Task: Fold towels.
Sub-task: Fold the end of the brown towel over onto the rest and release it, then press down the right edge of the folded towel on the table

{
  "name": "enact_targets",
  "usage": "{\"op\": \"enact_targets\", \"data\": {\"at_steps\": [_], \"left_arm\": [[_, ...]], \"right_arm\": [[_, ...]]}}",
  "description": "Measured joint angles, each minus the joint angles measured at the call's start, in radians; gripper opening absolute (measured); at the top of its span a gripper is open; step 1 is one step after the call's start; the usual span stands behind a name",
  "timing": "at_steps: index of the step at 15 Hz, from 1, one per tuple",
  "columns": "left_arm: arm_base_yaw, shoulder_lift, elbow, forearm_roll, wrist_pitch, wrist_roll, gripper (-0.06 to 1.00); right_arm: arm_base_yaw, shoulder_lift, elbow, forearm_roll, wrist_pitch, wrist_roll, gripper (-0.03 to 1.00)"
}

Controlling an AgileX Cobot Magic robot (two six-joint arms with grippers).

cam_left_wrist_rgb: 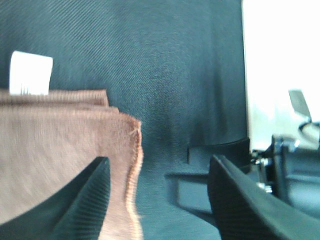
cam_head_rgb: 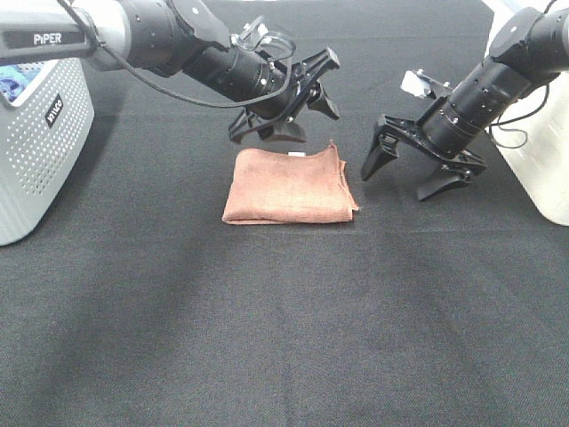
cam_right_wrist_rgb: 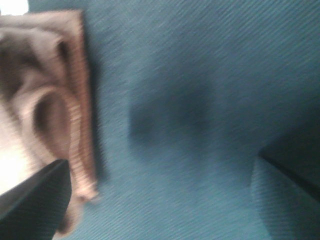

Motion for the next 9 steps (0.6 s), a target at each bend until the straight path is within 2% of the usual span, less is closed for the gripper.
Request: {"op": "enact_targets", "data": {"at_steps": [2, 3, 4, 9], "left_arm": [[0.025, -0.035, 0.0, 0.047, 0.001, 0.088, 0.56], [0.054, -0.06, 0.0, 0.099, 0.002, 0.115, 0.56], [0.054, -0.06, 0.0, 0.099, 0.002, 0.115, 0.56], [0.147, -0.154, 0.0, 0.217, 0.019, 0.128, 0.56]], "right_arm": [[0.0, -0.045, 0.0, 0.075, 0.015, -0.04, 0.92], [0.001, -0.08, 0.0, 0.205, 0.044, -0.11, 0.92], [0.001, -0.08, 0.0, 0.205, 0.044, -0.11, 0.92], [0.089, 0.001, 0.0, 0.625, 0.076, -0.382, 0.92]]}}
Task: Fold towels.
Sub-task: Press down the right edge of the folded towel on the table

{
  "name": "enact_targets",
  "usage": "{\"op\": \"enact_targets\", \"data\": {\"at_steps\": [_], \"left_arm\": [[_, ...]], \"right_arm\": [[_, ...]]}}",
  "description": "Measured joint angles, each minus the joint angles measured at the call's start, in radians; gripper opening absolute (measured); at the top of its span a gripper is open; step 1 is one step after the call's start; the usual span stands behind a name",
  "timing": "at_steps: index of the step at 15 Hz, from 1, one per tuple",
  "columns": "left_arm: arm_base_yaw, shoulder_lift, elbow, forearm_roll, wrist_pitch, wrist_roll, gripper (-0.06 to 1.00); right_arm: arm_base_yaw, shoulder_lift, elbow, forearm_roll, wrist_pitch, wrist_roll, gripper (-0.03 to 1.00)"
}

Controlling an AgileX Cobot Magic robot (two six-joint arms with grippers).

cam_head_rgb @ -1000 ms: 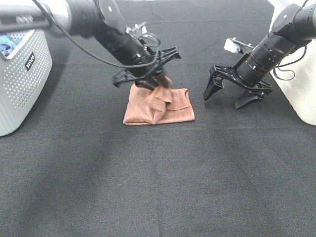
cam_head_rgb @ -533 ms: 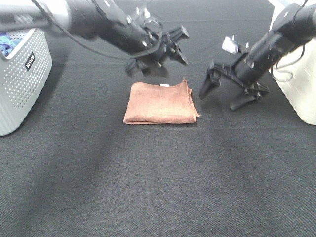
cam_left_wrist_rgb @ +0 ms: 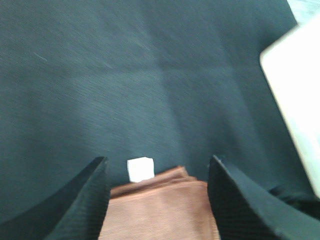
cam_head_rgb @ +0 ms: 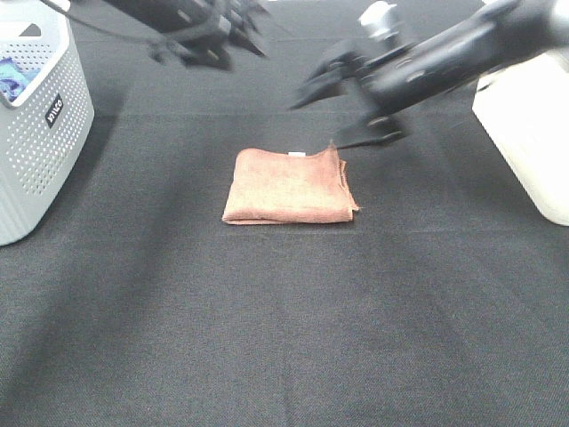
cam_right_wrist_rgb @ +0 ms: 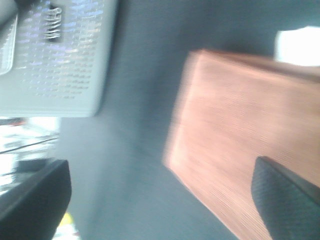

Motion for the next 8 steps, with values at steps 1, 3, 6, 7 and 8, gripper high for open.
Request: {"op": "enact_targets", "data": {"at_steps": [1, 3, 6, 7, 8], "left_arm": [[0.007, -0.01, 0.0, 0.012, 0.015, 0.0, 0.56], [0.008, -0.029, 0.0, 0.029, 0.019, 0.0, 0.56], [0.008, -0.035, 0.0, 0.039, 0.05, 0.0, 0.56], [0.008, -0.035, 0.0, 0.044, 0.066, 0.0, 0.56], [0.008, -0.035, 0.0, 0.049, 0.074, 0.0, 0.56]], "right_arm": [[0.005, 0.045, 0.0, 0.048, 0.004, -0.034, 0.92], [0.004, 0.115, 0.0, 0.098, -0.004, -0.09, 0.92], [-0.024, 0.134, 0.0, 0.106, -0.045, -0.107, 0.92], [-0.039, 0.134, 0.0, 0.098, -0.056, -0.107, 0.92], [-0.058, 0.134, 0.0, 0.095, -0.057, -0.106, 0.92]]}}
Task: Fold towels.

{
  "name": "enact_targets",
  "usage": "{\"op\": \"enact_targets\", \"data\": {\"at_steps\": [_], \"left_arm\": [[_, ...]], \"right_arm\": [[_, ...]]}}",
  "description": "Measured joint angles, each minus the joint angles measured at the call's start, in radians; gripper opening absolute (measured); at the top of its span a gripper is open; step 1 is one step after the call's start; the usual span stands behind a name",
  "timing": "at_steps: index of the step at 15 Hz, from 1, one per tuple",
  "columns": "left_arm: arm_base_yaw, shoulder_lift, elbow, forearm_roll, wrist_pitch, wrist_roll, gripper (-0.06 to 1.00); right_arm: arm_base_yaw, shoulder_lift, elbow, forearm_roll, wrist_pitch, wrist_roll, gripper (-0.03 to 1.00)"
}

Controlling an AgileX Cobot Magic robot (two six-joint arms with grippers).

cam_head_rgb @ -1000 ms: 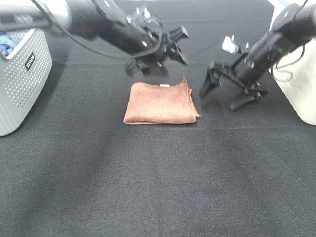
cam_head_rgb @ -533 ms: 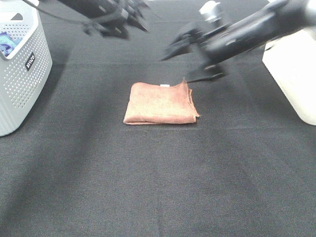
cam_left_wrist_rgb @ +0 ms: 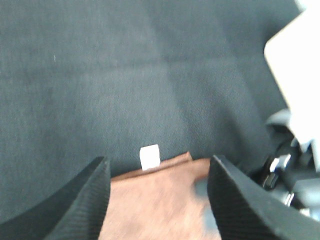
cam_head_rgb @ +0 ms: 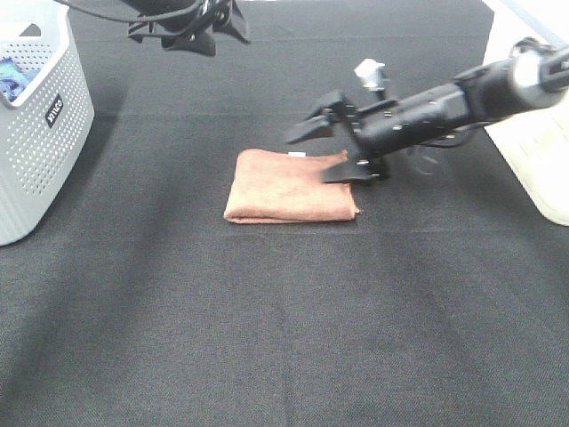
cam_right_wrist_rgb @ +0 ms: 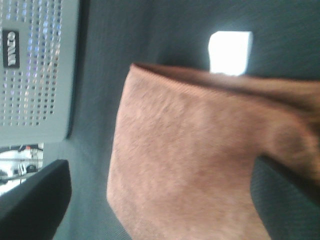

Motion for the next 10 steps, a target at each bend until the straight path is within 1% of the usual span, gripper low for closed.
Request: {"op": "enact_targets", "data": {"at_steps": [3, 5, 6, 7, 8, 10], "left_arm": [[0.0, -0.004, 0.0, 0.003, 0.025, 0.0, 0.56], [0.0, -0.021, 0.0, 0.024, 0.06, 0.02, 0.56], [0.0, -0.051, 0.0, 0.081, 0.111, 0.059, 0.56], [0.0, -0.051, 0.0, 0.081, 0.111, 0.059, 0.56], [0.0, -0.08, 0.0, 0.13, 0.147, 0.077, 0.56], [0.0, -0.148, 0.0, 0.226, 0.219, 0.061, 0.56]], "right_arm": [[-0.051, -0.001, 0.0, -0.013, 0.031, 0.012, 0.92], [-0.07, -0.02, 0.0, -0.058, 0.06, 0.018, 0.92], [-0.068, -0.058, 0.0, -0.128, 0.081, 0.043, 0.92], [-0.068, -0.058, 0.0, -0.128, 0.081, 0.043, 0.92], [-0.067, -0.103, 0.0, -0.196, 0.092, 0.076, 0.92], [-0.066, -0.197, 0.0, -0.325, 0.133, 0.17, 0.92]]}}
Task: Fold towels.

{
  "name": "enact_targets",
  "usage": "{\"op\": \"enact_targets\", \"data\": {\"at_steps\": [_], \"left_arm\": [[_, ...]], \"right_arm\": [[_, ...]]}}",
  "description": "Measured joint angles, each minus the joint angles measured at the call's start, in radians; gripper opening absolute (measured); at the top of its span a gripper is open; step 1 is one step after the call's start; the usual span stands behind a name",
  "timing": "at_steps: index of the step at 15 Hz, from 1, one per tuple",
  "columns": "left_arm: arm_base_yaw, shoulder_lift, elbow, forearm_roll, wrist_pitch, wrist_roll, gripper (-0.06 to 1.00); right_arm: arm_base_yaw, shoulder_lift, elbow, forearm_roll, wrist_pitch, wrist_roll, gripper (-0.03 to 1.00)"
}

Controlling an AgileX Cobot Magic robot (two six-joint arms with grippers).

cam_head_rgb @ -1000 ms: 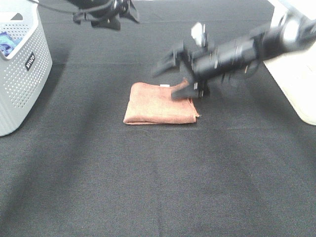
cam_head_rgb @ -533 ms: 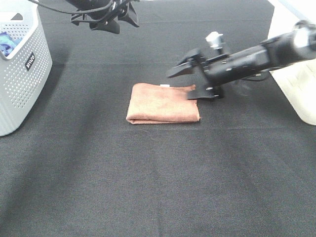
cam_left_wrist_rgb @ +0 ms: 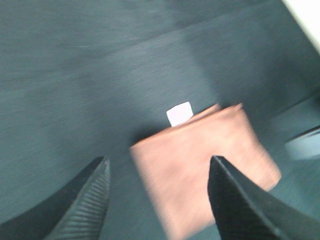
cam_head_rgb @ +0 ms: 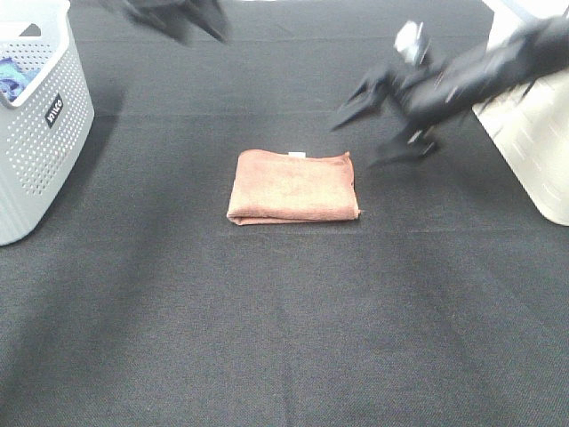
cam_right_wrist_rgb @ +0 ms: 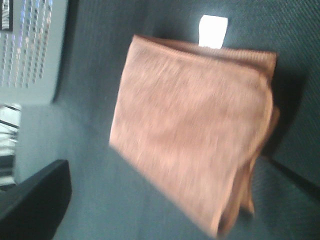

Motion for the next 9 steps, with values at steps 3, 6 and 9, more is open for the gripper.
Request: {"op": "enact_targets", "data": {"at_steps": [3, 6, 9], "left_arm": [[0.0, -0.118, 0.0, 0.153, 0.147, -0.101, 0.56], [0.0, -0.238, 0.0, 0.282, 0.284, -0.144, 0.56], [0.0, -0.368, 0.019, 0.34, 0.318, -0.163, 0.56]], "right_arm": [[0.0, -0.183, 0.0, -0.169, 0.063, 0.167, 0.92], [0.0, -0.355, 0.0, -0.294, 0.106, 0.266, 0.92], [0.0, -0.536, 0.0, -0.436, 0.164, 0.344, 0.92]]}}
